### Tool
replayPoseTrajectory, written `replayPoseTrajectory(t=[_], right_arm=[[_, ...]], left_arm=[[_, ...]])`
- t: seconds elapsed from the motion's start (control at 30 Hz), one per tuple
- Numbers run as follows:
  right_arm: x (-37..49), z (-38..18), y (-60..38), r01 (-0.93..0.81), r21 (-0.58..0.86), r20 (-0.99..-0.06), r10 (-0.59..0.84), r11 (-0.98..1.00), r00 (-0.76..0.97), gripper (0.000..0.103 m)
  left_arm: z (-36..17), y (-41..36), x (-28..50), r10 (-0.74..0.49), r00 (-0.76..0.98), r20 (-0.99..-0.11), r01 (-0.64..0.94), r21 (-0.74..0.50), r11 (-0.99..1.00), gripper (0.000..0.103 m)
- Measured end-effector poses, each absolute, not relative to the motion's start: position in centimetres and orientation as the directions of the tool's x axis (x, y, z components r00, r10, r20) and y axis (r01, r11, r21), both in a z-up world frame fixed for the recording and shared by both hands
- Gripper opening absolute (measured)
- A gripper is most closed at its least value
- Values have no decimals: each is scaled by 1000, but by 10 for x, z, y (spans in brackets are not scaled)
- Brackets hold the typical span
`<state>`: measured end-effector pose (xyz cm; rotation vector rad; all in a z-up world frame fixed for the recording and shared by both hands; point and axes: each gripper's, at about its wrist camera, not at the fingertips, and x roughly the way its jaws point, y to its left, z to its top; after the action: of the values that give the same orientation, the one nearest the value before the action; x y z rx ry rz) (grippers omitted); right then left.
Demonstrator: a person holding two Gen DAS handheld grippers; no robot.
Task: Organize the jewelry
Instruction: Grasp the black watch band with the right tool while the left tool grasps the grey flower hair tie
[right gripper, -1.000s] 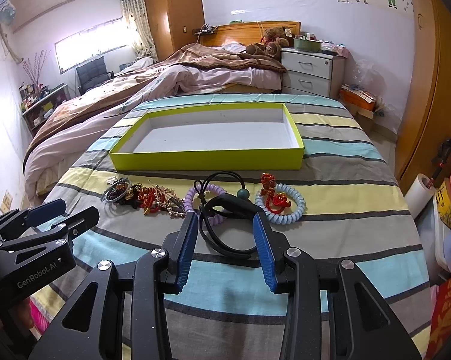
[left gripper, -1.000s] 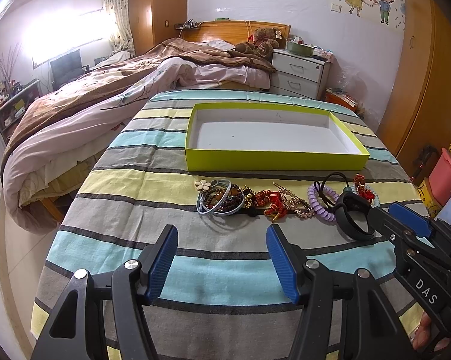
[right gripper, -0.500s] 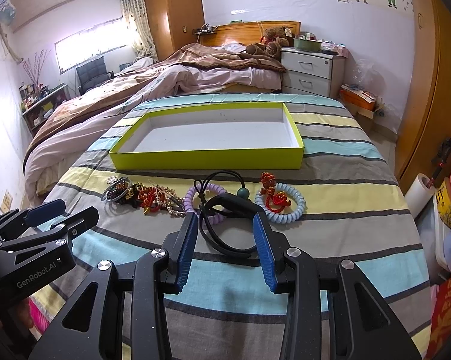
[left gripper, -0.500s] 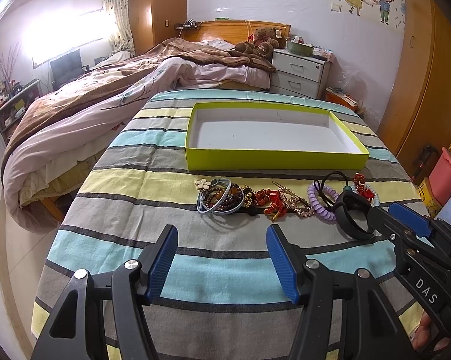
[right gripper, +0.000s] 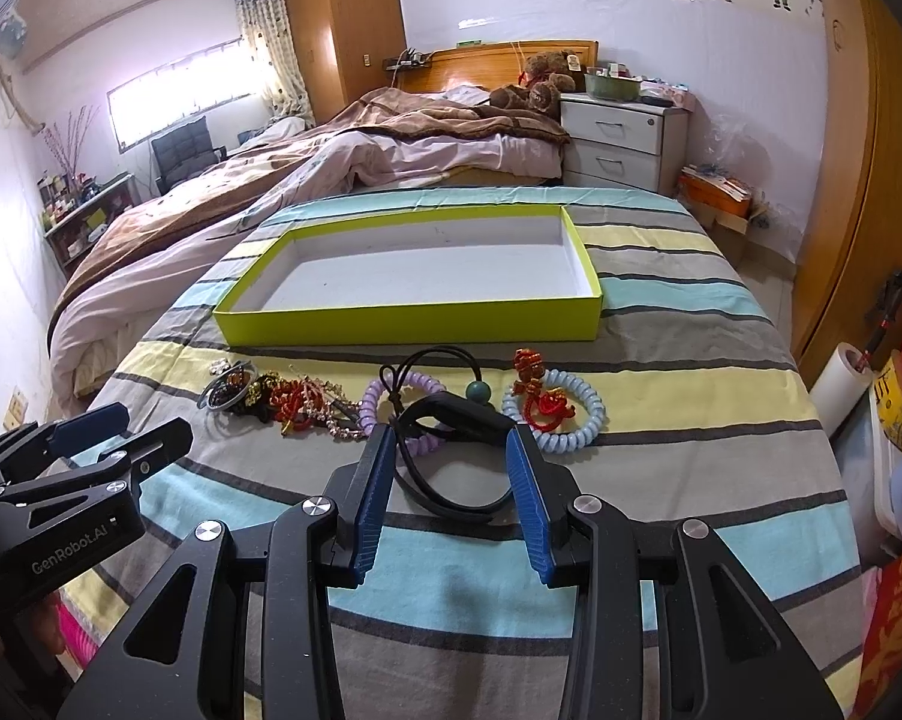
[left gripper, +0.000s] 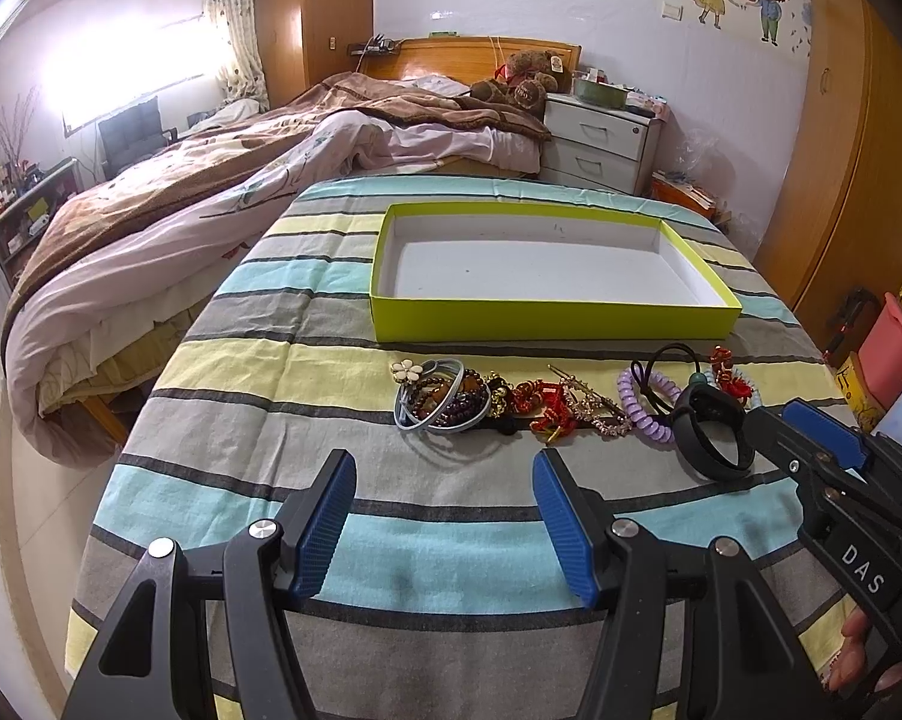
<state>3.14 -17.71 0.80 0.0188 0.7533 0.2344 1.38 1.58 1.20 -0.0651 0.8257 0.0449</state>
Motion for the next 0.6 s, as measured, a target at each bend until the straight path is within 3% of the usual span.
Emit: replayPoseTrajectory(t=[0.6], right_arm=[[63, -13, -201, -201, 114, -756, 216, 973, 618, 41]], left_arm=[[0, 55, 38, -72, 633, -771, -61, -143, 988, 61]])
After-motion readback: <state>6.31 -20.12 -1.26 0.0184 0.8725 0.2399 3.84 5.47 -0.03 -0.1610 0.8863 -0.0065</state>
